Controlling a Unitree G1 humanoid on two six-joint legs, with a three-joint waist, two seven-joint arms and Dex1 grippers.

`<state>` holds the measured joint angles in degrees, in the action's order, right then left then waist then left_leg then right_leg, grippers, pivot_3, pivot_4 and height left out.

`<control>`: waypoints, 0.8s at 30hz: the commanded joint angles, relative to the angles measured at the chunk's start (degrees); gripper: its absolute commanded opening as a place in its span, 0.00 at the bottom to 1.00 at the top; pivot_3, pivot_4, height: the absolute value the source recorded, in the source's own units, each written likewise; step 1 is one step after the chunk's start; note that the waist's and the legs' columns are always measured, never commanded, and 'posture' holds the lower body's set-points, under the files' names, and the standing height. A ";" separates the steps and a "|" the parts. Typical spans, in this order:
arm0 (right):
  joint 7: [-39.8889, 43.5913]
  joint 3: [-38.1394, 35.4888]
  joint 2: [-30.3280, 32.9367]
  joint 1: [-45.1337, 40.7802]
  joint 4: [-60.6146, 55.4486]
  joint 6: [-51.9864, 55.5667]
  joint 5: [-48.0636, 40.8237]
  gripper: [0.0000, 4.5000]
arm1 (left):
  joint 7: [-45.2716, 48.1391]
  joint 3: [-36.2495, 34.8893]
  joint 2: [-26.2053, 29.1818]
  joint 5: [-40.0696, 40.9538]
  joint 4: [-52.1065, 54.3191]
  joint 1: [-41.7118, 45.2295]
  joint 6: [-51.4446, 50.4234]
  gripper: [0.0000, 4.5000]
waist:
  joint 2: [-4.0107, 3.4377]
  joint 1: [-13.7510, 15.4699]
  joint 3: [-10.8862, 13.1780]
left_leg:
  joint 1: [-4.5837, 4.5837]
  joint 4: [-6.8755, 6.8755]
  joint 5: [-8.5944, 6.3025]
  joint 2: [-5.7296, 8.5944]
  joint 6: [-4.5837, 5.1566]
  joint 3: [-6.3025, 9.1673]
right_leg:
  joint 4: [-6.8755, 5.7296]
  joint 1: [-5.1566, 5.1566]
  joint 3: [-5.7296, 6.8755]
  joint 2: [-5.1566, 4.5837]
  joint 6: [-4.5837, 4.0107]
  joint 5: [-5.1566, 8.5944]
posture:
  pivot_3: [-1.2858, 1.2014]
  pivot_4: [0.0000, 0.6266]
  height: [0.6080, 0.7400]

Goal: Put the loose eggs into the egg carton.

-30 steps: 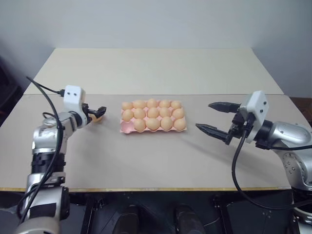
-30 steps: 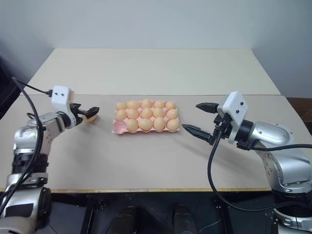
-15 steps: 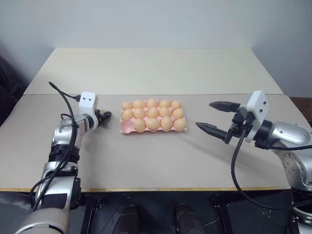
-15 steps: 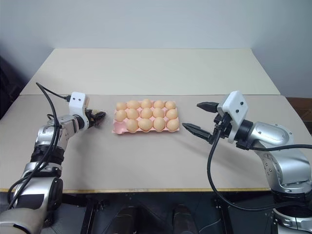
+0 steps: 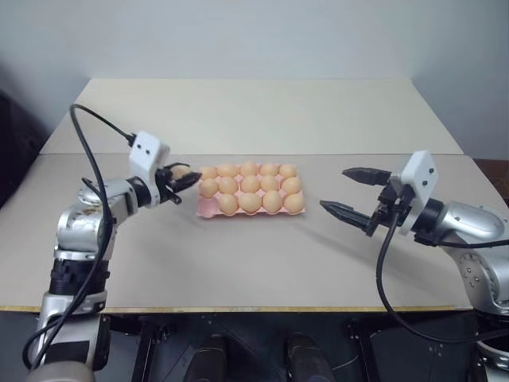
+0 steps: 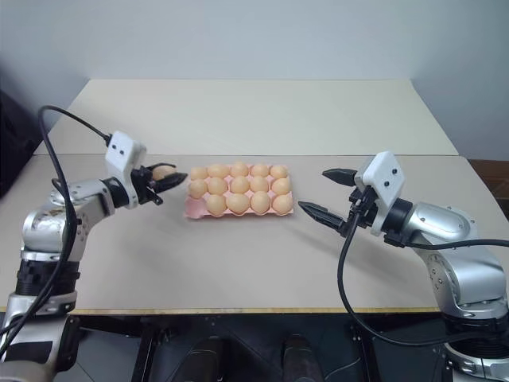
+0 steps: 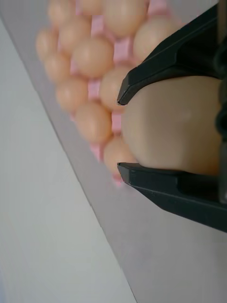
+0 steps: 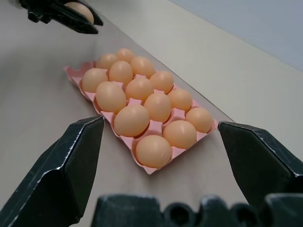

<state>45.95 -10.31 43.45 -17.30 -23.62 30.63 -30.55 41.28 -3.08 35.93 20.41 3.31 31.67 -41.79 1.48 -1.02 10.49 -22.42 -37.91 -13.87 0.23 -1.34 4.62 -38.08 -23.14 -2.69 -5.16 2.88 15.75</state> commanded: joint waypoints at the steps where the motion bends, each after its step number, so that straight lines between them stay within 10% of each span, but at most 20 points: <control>1: -0.46 -1.74 0.05 -0.14 -2.31 -1.23 -0.65 1.00 | 0.81 1.70 -0.20 0.34 2.74 -1.19 -0.53 0.38 | 0.00 -0.03 0.00 | 0.01 0.00 0.00 0.00 0.00 0.00 | 0.00 0.01 0.00 0.01 0.00 0.00 | 0.52 0.24 1.00; 11: -1.67 -2.94 0.35 0.93 -3.89 -0.43 -1.31 1.00 | 0.31 1.76 -0.83 -0.24 2.26 -0.54 0.54 0.99 | 0.00 -0.01 0.00 | -0.01 0.00 0.00 -0.01 0.00 0.00 | 0.01 -0.01 0.00 0.02 0.00 0.00 | 0.52 0.24 1.00; 24: 0.31 -4.38 1.66 1.60 -3.37 -0.09 -1.99 1.00 | 15.11 -22.87 16.30 9.50 5.28 -13.58 5.42 0.99 | -0.01 -1.07 0.01 | 0.04 0.04 0.00 -0.05 0.01 -0.01 | 0.03 0.00 -0.01 0.03 0.00 0.00 | 0.52 0.24 1.00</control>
<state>45.59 -12.49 44.16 -15.27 -26.22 30.67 -31.05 52.35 -21.12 49.94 27.54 6.90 19.13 -38.17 1.47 -2.10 10.50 -22.40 -37.86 -13.88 0.18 -1.34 4.61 -38.05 -23.17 -2.70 -5.13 2.87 15.75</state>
